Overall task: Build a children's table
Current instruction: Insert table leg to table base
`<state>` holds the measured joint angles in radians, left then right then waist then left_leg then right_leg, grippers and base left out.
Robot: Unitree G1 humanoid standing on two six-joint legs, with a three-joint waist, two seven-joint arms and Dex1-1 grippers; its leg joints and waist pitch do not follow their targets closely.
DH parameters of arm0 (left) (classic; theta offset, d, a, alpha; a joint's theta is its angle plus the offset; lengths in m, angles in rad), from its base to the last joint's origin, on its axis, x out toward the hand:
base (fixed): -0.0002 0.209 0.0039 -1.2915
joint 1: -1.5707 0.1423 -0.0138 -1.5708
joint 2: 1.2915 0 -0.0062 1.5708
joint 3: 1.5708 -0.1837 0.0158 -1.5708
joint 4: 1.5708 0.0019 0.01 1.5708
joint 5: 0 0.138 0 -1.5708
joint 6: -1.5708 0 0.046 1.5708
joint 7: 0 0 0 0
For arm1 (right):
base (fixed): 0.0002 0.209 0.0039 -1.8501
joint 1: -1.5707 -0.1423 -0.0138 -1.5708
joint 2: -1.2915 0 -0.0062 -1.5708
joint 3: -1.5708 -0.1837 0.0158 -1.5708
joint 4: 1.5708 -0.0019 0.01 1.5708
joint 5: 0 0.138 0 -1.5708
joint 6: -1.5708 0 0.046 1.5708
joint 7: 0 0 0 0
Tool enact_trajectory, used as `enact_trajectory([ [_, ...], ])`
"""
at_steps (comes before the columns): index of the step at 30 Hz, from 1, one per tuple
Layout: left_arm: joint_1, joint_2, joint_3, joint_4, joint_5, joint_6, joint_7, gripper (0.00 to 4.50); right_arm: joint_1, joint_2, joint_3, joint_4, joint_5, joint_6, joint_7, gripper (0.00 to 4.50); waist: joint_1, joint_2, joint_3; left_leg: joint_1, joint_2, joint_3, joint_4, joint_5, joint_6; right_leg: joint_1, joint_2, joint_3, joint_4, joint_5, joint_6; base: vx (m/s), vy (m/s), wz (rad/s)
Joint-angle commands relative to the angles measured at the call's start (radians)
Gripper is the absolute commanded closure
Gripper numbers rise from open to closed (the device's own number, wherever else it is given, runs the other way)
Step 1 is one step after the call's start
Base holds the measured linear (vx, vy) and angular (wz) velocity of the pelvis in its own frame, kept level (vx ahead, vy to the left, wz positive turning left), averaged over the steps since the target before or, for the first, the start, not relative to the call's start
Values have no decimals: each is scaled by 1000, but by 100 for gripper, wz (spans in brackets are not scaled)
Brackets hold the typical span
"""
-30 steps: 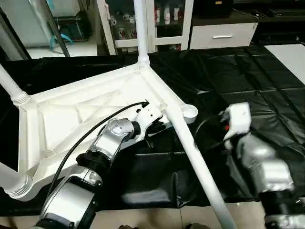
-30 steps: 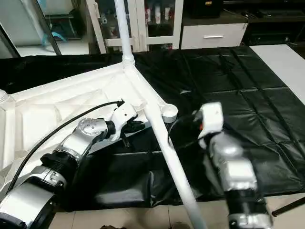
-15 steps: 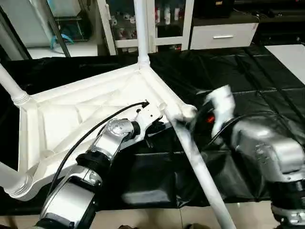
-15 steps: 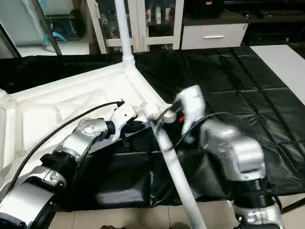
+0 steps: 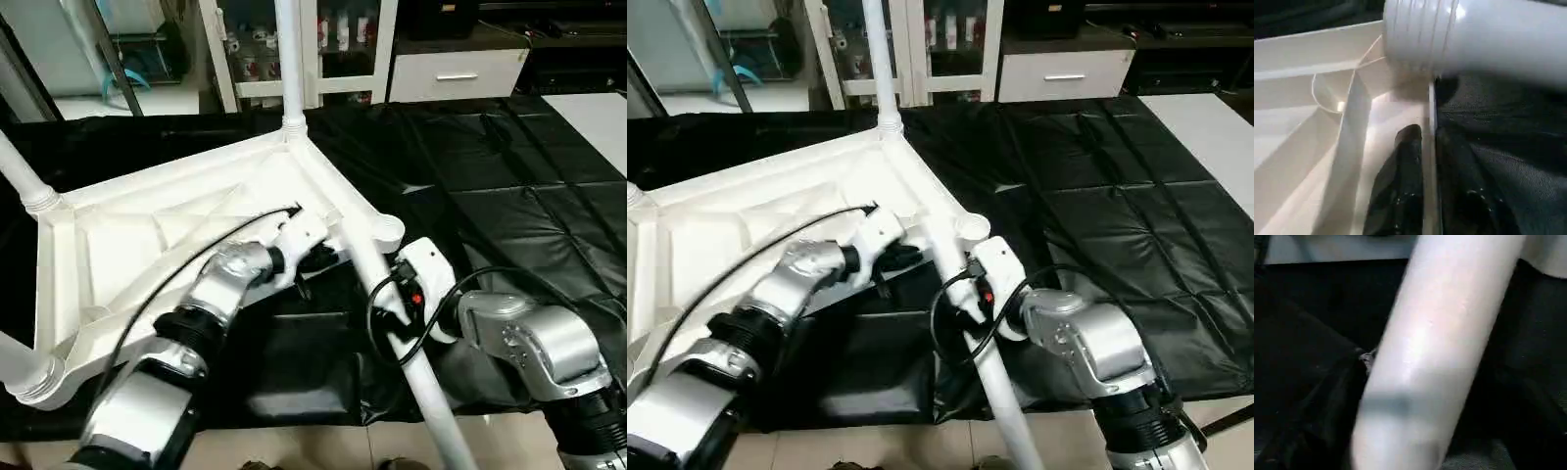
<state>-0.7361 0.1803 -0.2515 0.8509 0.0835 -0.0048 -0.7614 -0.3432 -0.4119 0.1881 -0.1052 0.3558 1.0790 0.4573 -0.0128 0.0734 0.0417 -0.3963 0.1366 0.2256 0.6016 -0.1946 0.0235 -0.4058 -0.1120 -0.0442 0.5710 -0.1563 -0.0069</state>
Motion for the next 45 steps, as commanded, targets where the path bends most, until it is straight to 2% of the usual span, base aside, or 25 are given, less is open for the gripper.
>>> enact_trajectory([
  [1,-37,32,27,-7,1,-9,5,357,-2,4,-20,30,-1,12,-8,80,9,-24,-65,32,84,-55,-83,-257,4,31,-47,29,-61,-257,-187,0,0,0],
  [8,-44,43,43,-36,-23,18,-23,309,-9,45,-73,51,18,0,-26,134,13,-24,-64,33,82,-54,-82,-267,-7,30,-49,31,-59,-253,-196,0,0,0],
  [9,-40,43,54,-61,-42,36,-38,308,-10,60,-95,58,27,-2,-33,140,12,-26,-64,34,82,-53,-82,-270,-9,30,-51,32,-59,-256,-198,0,0,0],
  [11,-32,43,77,-108,-84,69,-65,279,-11,88,-139,72,48,-5,-43,170,17,-21,-64,38,83,-54,-82,-271,-18,26,-48,31,-58,-259,-200,0,0,0],
  [13,-20,41,104,-162,-129,98,-79,271,-10,118,-191,88,75,-5,-53,177,23,-19,-66,41,84,-52,-83,-268,-30,27,-50,32,-53,-239,-209,0,0,0],
  [15,0,40,135,-236,-180,150,-88,259,-5,143,-244,101,103,-8,-58,194,25,-20,-66,41,83,-50,-84,-262,-30,26,-46,30,-50,-220,-211,0,0,0],
  [16,0,40,135,-236,-180,150,-88,247,-5,143,-244,101,103,-8,-58,203,26,-20,-66,38,83,-51,-84,-245,-27,29,-46,29,-48,-201,-215,0,0,0],
  [17,18,41,157,-295,-212,176,-88,235,-3,158,-281,104,122,1,-56,210,26,-21,-67,40,83,-49,-83,-240,-26,29,-45,29,-47,-197,-214,0,0,0],
  [19,36,44,181,-349,-246,219,-88,222,-1,167,-307,101,141,11,-54,220,27,-25,-67,36,82,-48,-81,-219,-15,32,-47,29,-44,-190,-220,0,0,0],
  [20,36,44,181,-349,-246,219,-88,214,-1,167,-307,101,141,11,-54,231,28,-23,-66,37,82,-48,-82,-217,-12,32,-47,29,-46,-196,-217,0,0,0],
  [21,60,46,208,-409,-284,269,-81,194,1,168,-328,100,153,17,-55,248,27,-24,-65,37,82,-47,-82,-221,-12,31,-46,29,-47,-216,-211,0,0,0],
  [23,76,51,222,-444,-303,295,-78,188,1,172,-341,98,160,21,-58,255,27,-25,-65,36,83,-48,-82,-217,-13,32,-46,30,-48,-228,-208,0,0,0],
  [28,130,52,292,-562,-384,438,-22,145,-12,174,-387,93,181,30,-62,271,22,-19,-63,40,80,-49,-85,-251,-39,26,-40,29,-52,-276,-182,0,0,0],
  [30,138,54,292,-581,-385,457,-11,138,-24,175,-403,95,192,31,-60,272,22,-22,-63,39,79,-50,-85,-247,-40,26,-41,30,-54,-274,-173,0,0,0],
  [31,143,53,289,-596,-386,469,-4,114,-41,180,-425,99,206,21,-61,273,22,-22,-63,39,80,-49,-85,-244,-38,27,-41,30,-54,-274,-171,0,0,0],
  [32,144,53,289,-600,-386,472,-3,107,-45,181,-430,101,209,19,-61,273,23,-36,-63,38,79,-48,-84,-240,-33,27,-41,30,-56,-276,-170,0,0,0],
  [33,150,50,287,-628,-394,491,3,105,-75,193,-471,111,233,-6,-67,273,27,-27,-65,39,81,-50,-84,-230,-31,27,-44,31,-52,-276,-172,0,0,0],
  [34,155,43,292,-655,-414,521,11,105,-117,213,-525,128,258,-66,-87,273,25,-26,-64,38,80,-49,-84,-226,-31,25,-41,29,-52,-275,-171,0,0,0],
  [35,157,33,302,-684,-445,569,24,91,-162,235,-581,148,278,-132,-117,273,24,-38,-65,39,82,-48,-83,-223,-32,25,-44,30,-50,-269,-176,0,0,0],
  [36,158,26,309,-700,-465,600,32,77,-190,249,-615,161,289,-174,-139,273,24,-31,-66,37,81,-50,-83,-216,-39,24,-48,30,-46,-271,-184,0,0,0],
  [37,158,2,324,-715,-500,660,59,66,-232,269,-658,162,330,-225,-145,273,26,-33,-66,43,81,-43,-81,-201,-40,20,-41,29,-43,-246,-185,0,0,0],
  [38,162,-32,329,-739,-545,733,80,63,-286,304,-712,155,400,-274,-166,273,28,-31,-66,41,78,-41,-79,-183,-26,22,-40,29,-42,-215,-194,0,0,0],
  [41,172,-74,311,-758,-566,779,95,58,-335,348,-756,145,459,-322,-198,273,36,-32,-66,39,76,-38,-75,-138,21,24,-38,28,-44,-180,-200,0,0,0],
  [42,170,-99,310,-758,-581,788,102,25,-350,361,-760,142,464,-347,-205,273,42,-32,-68,38,76,-38,-72,-105,39,24,-35,27,-43,-160,-199,0,0,0],
  [45,158,-158,322,-768,-649,836,112,17,-382,391,-779,153,472,-407,-213,273,52,-33,-75,36,75,-35,-65,-44,55,27,-35,26,-33,-109,-211,0,0,0],
])
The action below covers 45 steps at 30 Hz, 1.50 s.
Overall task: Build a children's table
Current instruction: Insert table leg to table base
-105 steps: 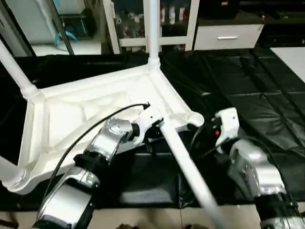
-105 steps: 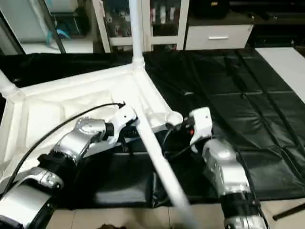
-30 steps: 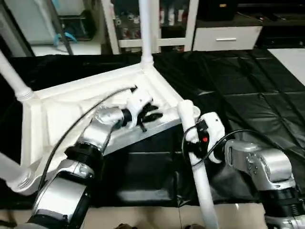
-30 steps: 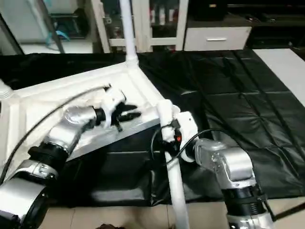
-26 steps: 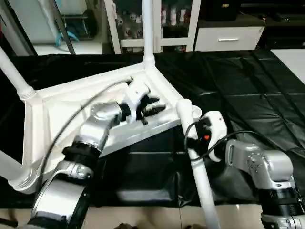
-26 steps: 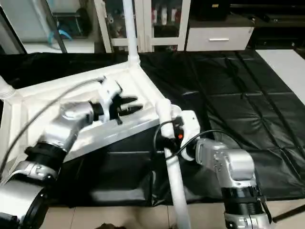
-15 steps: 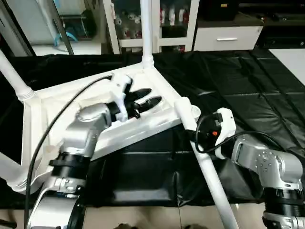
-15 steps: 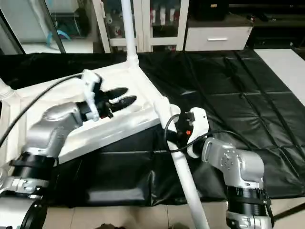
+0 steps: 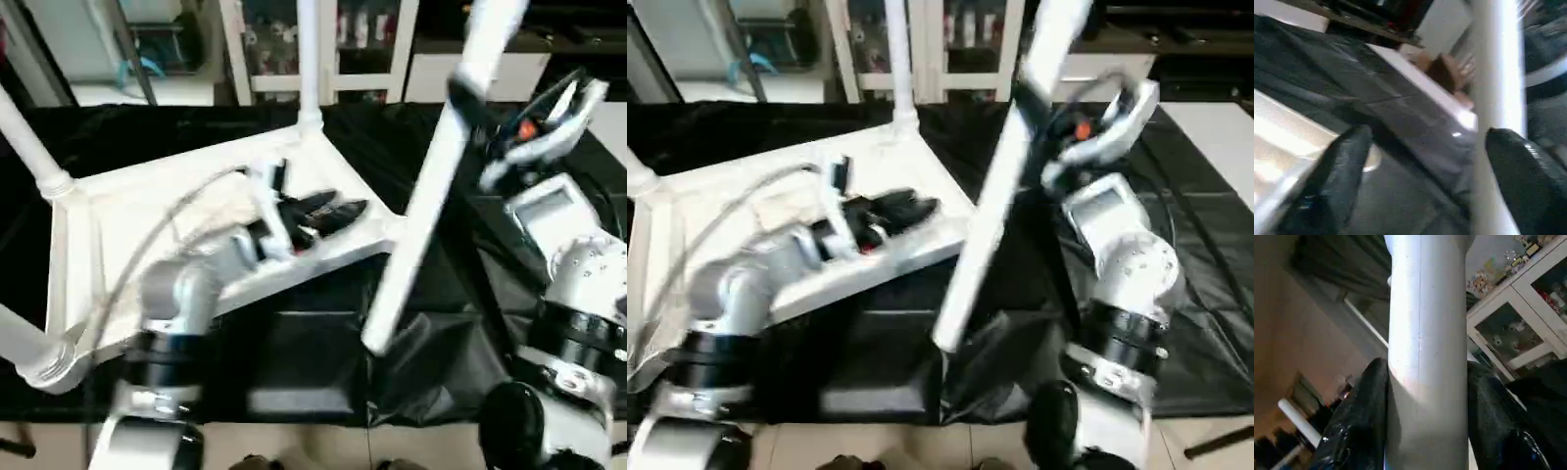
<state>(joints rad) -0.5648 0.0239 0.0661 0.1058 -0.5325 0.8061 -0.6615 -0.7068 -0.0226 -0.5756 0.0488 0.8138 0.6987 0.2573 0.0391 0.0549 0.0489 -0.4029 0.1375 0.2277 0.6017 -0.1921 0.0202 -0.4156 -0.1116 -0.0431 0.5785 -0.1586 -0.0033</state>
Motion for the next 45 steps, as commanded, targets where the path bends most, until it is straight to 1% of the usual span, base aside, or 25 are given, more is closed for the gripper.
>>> enact_trajectory([
  [1,-13,-19,-10,-42,-65,55,3,2,-40,22,-33,18,22,-64,-12,273,3,-17,-81,38,73,-38,-65,-30,71,38,-35,23,-40,-96,-216,0,0,0],
  [2,-13,-20,-11,-43,-65,56,3,2,-41,22,-34,19,22,-65,-12,273,4,-16,-82,37,73,-39,-65,-32,71,38,-36,23,-39,-101,-219,0,0,0],
  [4,-11,-34,-17,-61,-85,88,7,0,-58,33,-38,38,24,-90,-17,273,3,-15,-78,38,73,-40,-67,-59,69,38,-33,21,-44,-141,-210,0,0,0],
  [6,-9,-46,-15,-81,-109,122,8,0,-64,40,-27,42,30,-117,-25,273,2,-18,-76,37,72,-40,-68,-75,67,39,-34,22,-48,-167,-197,0,0,0],
  [7,-11,-65,17,-93,-170,168,6,0,-64,36,-10,46,23,-133,-19,273,0,-14,-76,39,72,-39,-68,-85,58,38,-34,22,-49,-178,-192,0,0,0],
  [9,-10,-68,36,-103,-212,207,-1,0,-61,32,2,49,17,-140,-12,273,0,-16,-77,37,71,-40,-67,-70,55,40,-32,21,-48,-163,-195,0,0,0],
  [10,-9,-65,38,-108,-225,222,-4,0,-60,32,6,50,13,-144,-9,273,0,-16,-77,37,70,-40,-67,-69,59,40,-30,21,-48,-162,-193,0,0,0],
  [11,-9,-65,38,-108,-225,222,-4,0,-60,32,6,50,13,-144,-9,273,0,-16,-78,37,70,-40,-66,-67,61,40,-29,21,-47,-160,-192,0,0,0],
  [12,1,-41,10,-123,-216,230,-26,0,-62,35,4,53,12,-150,-11,273,-1,-15,-78,36,70,-42,-67,-64,67,42,-30,20,-48,-163,-184,0,0,0],
  [13,4,-34,0,-126,-209,229,-29,0,-63,35,3,54,13,-151,-11,273,-1,-15,-78,36,70,-42,-67,-64,67,42,-30,20,-48,-163,-184,0,0,0],
  [14,25,21,-84,-147,-143,214,-53,0,-71,40,-3,63,15,-163,-15,273,1,-12,-79,37,73,-46,-68,-63,71,41,-31,20,-49,-173,-173,0,0,0],
  [15,32,37,-112,-142,-109,197,-51,0,-76,41,-7,67,18,-168,-17,273,-1,-11,-78,41,71,-43,-68,-66,68,36,-26,19,-49,-180,-162,0,0,0],
  [16,36,45,-127,-134,-85,182,-44,0,-80,42,-10,70,20,-174,-20,273,-3,-12,-78,39,71,-44,-68,-62,69,37,-26,20,-50,-177,-160,0,0,0],
  [18,39,50,-131,-120,-75,178,-34,0,-88,44,-16,77,31,-192,-30,273,-2,-10,-80,41,71,-43,-66,-50,59,39,-28,20,-47,-161,-167,0,0,0],
  [19,39,54,-128,-122,-87,188,-32,0,-89,42,-14,80,35,-202,-33,273,-2,-9,-80,41,70,-42,-66,-47,56,38,-27,20,-46,-156,-170,0,0,0],
  [20,38,56,-124,-123,-93,196,-24,0,-91,40,-15,83,37,-215,-33,273,1,-3,-81,43,70,-42,-66,-43,52,38,-27,20,-43,-142,-175,0,0,0],
  [22,41,67,-115,-130,-110,208,-21,0,-92,38,-18,87,43,-229,-35,273,-1,-8,-80,41,69,-41,-67,-51,47,40,-26,19,-42,-129,-181,0,0,0],
  [25,44,64,-91,-126,-128,203,-14,0,-90,36,-16,90,48,-233,-33,273,-2,-8,-80,39,67,-41,-65,-58,49,42,-27,19,-43,-130,-183,0,0,0],
  [26,43,61,-83,-124,-133,204,-15,27,-90,35,-15,92,48,-235,-33,273,-2,-6,-81,39,67,-42,-65,-54,51,43,-28,19,-41,-123,-188,0,0,0],
  [29,41,62,-74,-129,-151,217,-33,39,-91,33,-13,97,51,-239,-33,273,-4,-5,-82,40,67,-42,-64,-52,56,43,-26,18,-40,-117,-193,0,0,0],
  [33,38,63,-75,-127,-165,225,-34,79,-91,27,-4,104,55,-251,-36,273,-4,-6,-82,40,68,-42,-63,-51,58,44,-26,18,-41,-121,-192,0,0,0],
  [36,35,59,-75,-119,-171,223,-30,90,-94,23,1,113,59,-260,-34,273,-3,-6,-82,41,67,-41,-62,-51,58,43,-26,18,-41,-122,-194,0,0,0],
  [38,34,54,-73,-115,-174,220,-27,114,-95,24,5,116,59,-263,-34,273,-4,-4,-83,40,68,-42,-62,-49,59,43,-25,18,-40,-117,-195,0,0,0],
  [42,29,51,-67,-109,-177,217,-27,147,-101,28,6,116,61,-265,-38,273,-4,-9,-83,40,68,-41,-61,-47,64,45,-27,18,-40,-116,-196,0,0,0],
  [45,27,48,-63,-107,-184,217,-30,164,-106,29,7,120,68,-268,-42,274,-4,-9,-83,39,67,-41,-60,-41,70,44,-26,18,-39,-115,-197,0,0,0],
])
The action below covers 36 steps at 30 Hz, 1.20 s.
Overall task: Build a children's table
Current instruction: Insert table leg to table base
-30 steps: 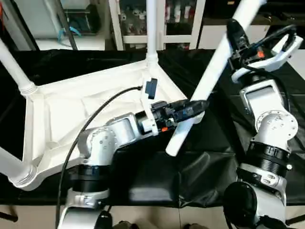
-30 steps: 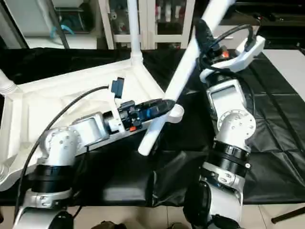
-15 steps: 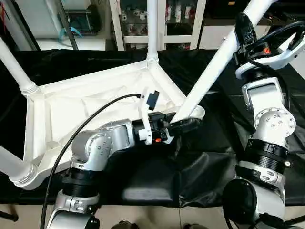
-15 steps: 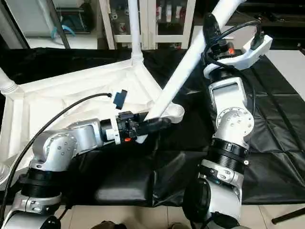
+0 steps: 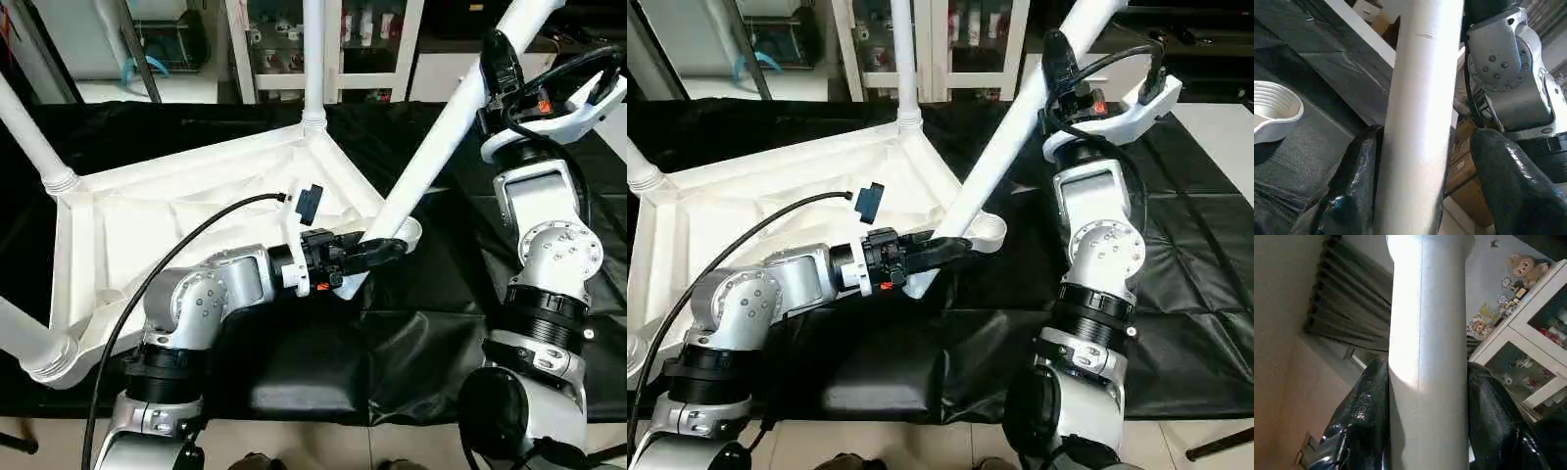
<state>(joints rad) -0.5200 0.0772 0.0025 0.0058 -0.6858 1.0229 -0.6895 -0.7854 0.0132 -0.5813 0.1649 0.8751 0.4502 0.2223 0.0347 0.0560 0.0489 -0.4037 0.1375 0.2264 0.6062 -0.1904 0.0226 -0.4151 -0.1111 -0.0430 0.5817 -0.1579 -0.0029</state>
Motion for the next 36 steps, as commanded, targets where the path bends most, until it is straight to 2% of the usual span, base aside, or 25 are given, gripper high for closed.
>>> enact_trajectory([
  [1,-17,-7,4,-11,-35,2,1,168,-27,-8,14,4,9,-20,-7,274,1,-11,-83,40,68,-40,-65,-44,67,44,-27,18,-42,-118,-198,0,0,0],
  [2,-17,-8,7,-14,-38,3,3,179,-28,-11,16,7,11,-21,-7,274,0,-15,-82,40,68,-39,-64,-49,67,43,-27,19,-43,-121,-198,0,0,0],
  [3,-16,-10,11,-15,-40,4,6,201,-29,-13,18,9,12,-22,-7,274,1,-13,-81,39,68,-40,-65,-61,64,43,-28,19,-44,-137,-197,0,0,0],
  [6,-15,-14,17,-14,-40,3,11,206,-29,-16,20,13,13,-23,-8,274,1,-14,-80,40,68,-40,-65,-80,57,43,-30,20,-47,-164,-190,0,0,0],
  [8,-16,-15,18,-12,-39,2,13,225,-29,-17,21,15,13,-24,-8,274,1,-15,-79,40,69,-41,-66,-85,52,42,-28,20,-47,-177,-183,0,0,0],
  [16,-20,-22,37,-7,-56,-10,5,279,-25,-24,39,12,-7,-26,-16,274,0,-14,-81,40,68,-41,-65,-74,46,40,-27,19,-46,-170,-176,0,0,0],
  [17,-21,-25,40,-6,-60,-10,3,282,-24,-27,41,12,-10,-26,-15,239,0,-14,-81,40,68,-41,-65,-74,46,40,-27,19,-46,-170,-176,0,0,0],
  [19,-21,-41,55,-4,-86,-11,-11,287,-23,-40,47,15,-13,-27,-7,204,0,-26,-81,38,67,-38,-62,-65,59,42,-29,21,-45,-165,-181,0,0,0],
  [21,-17,-47,67,-3,-105,-8,-23,289,-22,-44,56,10,-14,-24,1,201,2,-23,-81,38,67,-37,-61,-56,56,41,-30,21,-44,-169,-187,0,0,0],
  [22,-16,-51,72,-2,-113,-7,-27,291,-23,-49,59,8,-12,-20,4,182,-1,-21,-80,36,66,-39,-61,-61,61,42,-28,20,-44,-170,-186,0,0,0],
  [28,-17,-59,73,-9,-138,-5,-40,304,-17,-58,71,-5,-6,-11,4,139,-2,-28,-79,36,68,-39,-60,-66,73,43,-29,22,-47,-193,-177,0,0,0],
  [30,-17,-58,73,-17,-158,3,-58,304,-10,-62,80,-11,-9,-9,1,109,-4,-30,-79,37,68,-39,-60,-69,72,41,-28,22,-48,-200,-173,0,0,0],
  [36,-1,-49,66,-47,-201,21,-93,304,8,-66,89,-36,-12,-7,-6,64,-4,-28,-78,39,68,-38,-60,-76,67,40,-27,23,-48,-207,-169,0,0,0],
])
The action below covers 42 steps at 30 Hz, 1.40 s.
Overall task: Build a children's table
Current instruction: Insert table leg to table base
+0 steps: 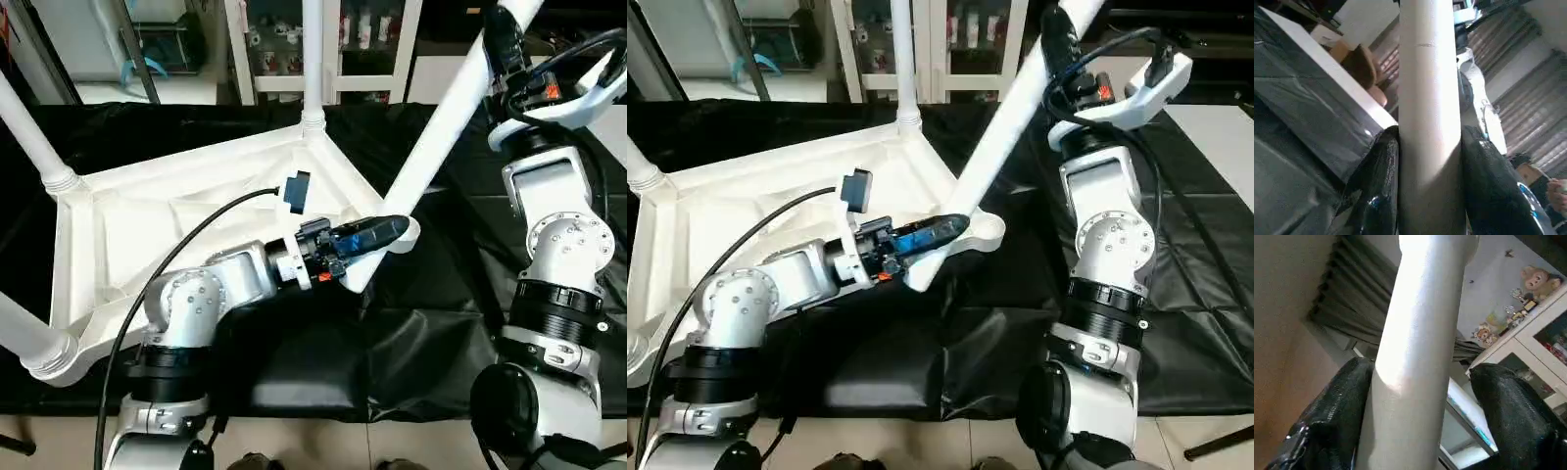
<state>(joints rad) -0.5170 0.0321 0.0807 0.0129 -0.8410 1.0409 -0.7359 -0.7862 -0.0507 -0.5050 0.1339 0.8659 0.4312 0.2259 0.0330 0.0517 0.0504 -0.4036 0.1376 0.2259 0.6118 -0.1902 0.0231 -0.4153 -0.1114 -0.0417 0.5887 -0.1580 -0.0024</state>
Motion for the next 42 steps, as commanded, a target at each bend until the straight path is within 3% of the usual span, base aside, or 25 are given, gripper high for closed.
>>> enact_trajectory([
  [1,-2,-2,-15,-59,-51,4,-53,304,11,-3,13,-7,-3,12,-11,57,-2,-24,-80,38,67,-38,-66,-77,66,40,-27,21,-55,-207,-170,0,0,0],
  [6,6,6,-25,-78,-72,16,-81,304,30,-5,20,-35,9,21,-10,12,-3,-18,-78,39,68,-39,-67,-97,53,38,-25,22,-56,-224,-161,0,0,0],
  [11,3,10,-23,-79,-88,19,-84,304,50,-12,36,-80,24,39,-6,0,-6,-22,-76,39,67,-40,-71,-131,31,38,-25,24,-60,-260,-146,0,0,0],
  [12,2,8,-20,-74,-83,9,-77,304,64,-22,41,-95,11,35,-6,0,-5,-27,-76,39,68,-40,-71,-131,28,38,-26,24,-59,-261,-142,0,0,0],
  [14,3,8,-19,-72,-82,4,-73,304,69,-26,42,-100,3,32,-8,0,-6,-24,-76,39,68,-40,-71,-129,26,37,-25,24,-59,-260,-141,0,0,0],
  [19,9,12,-9,-75,-91,3,-71,304,62,-66,-19,-101,58,61,-44,0,-7,-24,-76,39,66,-40,-69,-132,26,38,-25,25,-61,-260,-135,0,0,0],
  [20,14,18,-8,-79,-94,5,-75,304,43,-57,-62,-98,143,94,-91,0,-8,-21,-76,39,66,-39,-69,-137,28,36,-24,25,-62,-262,-135,0,0,0],
  [21,16,20,-9,-80,-93,4,-76,304,32,-52,-81,-89,194,120,-117,0,-7,-23,-78,40,66,-41,-69,-136,32,37,-24,25,-60,-254,-133,0,0,0],
  [23,20,25,-11,-76,-87,-2,-77,304,18,-43,-106,-76,285,144,-148,0,-6,-16,-78,42,66,-41,-70,-137,34,35,-22,23,-60,-244,-131,0,0,0],
  [24,22,27,-8,-73,-83,-8,-72,304,5,-30,-133,-48,399,180,-196,0,-5,-17,-79,42,66,-42,-70,-136,35,35,-22,22,-60,-232,-129,0,0,0],
  [25,23,27,-8,-73,-83,-9,-71,304,4,-28,-135,-46,410,182,-199,0,-5,-17,-79,42,66,-42,-70,-136,35,35,-22,22,-60,-232,-129,0,0,0],
  [27,23,25,5,-72,-93,-5,-63,304,6,-16,-156,-7,568,242,-251,0,-5,-19,-78,42,66,-41,-70,-153,35,35,-22,21,-62,-244,-129,0,0,0],
  [30,27,27,9,-78,-99,2,-58,304,26,-16,-149,2,600,279,-257,0,-2,-22,-78,38,65,-40,-72,-149,10,35,-24,21,-62,-257,-123,0,0,0],
  [34,24,22,42,-70,-123,8,-31,304,47,-32,-156,-40,633,304,-160,0,1,-25,-78,37,66,-39,-73,-145,0,37,-27,22,-60,-256,-122,0,0,0],
  [35,22,19,54,-65,-131,10,-23,304,50,-33,-163,-54,665,303,-150,0,2,-25,-78,38,67,-39,-73,-145,0,36,-28,23,-60,-257,-123,0,0,0],
  [37,21,14,69,-57,-146,12,-18,304,34,-27,-232,-30,801,267,-201,0,4,-25,-78,41,68,-38,-73,-147,4,34,-28,23,-59,-252,-125,0,0,0],
  [39,24,15,73,-57,-156,15,-18,304,20,-23,-284,2,879,228,-259,0,5,-24,-77,44,68,-38,-75,-167,-2,29,-26,22,-63,-274,-112,0,0,0],
  [41,28,18,71,-57,-157,13,-20,304,20,-37,-300,36,870,211,-290,0,4,-26,-76,40,67,-39,-76,-164,-8,31,-26,21,-62,-274,-109,0,0,0],
  [42,29,20,69,-56,-155,11,-20,304,39,-65,-269,29,770,213,-259,0,3,-27,-76,38,65,-38,-75,-158,-16,32,-26,20,-62,-274,-107,0,0,0],
])
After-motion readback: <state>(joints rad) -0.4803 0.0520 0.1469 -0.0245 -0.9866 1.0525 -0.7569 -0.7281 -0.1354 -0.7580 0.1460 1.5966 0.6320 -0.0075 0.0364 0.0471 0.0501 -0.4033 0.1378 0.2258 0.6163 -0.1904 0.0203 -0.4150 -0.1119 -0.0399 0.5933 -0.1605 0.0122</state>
